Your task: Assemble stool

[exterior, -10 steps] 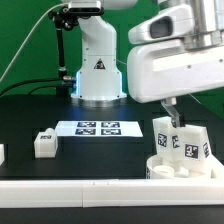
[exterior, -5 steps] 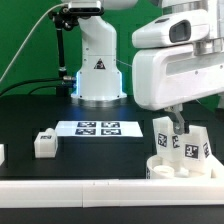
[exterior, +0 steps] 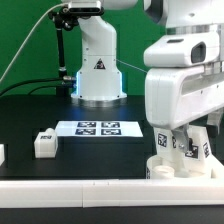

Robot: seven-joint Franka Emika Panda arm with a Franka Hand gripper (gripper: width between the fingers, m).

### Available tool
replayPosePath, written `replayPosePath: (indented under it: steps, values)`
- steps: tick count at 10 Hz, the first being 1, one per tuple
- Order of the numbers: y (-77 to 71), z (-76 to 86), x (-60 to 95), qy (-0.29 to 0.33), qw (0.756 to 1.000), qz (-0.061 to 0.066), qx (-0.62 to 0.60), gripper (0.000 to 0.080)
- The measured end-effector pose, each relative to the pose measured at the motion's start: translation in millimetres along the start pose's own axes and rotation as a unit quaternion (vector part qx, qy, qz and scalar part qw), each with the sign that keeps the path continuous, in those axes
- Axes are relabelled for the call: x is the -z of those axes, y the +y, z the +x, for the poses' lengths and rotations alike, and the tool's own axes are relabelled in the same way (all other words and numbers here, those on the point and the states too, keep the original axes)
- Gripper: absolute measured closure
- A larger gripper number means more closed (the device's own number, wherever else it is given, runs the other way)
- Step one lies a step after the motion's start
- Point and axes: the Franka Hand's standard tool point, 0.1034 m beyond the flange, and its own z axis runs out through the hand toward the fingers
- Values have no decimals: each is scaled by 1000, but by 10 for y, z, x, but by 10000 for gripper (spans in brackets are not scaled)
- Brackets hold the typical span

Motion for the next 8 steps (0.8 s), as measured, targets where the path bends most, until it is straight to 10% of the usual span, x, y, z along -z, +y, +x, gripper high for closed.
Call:
replayPosePath:
  steps: [1, 3, 8]
  values:
    - [20, -2, 9, 1, 1000, -1, -8, 150]
    - [23, -7, 5, 0, 1000, -1, -18, 409]
    - [71, 65, -16, 7, 974, 2, -227, 463]
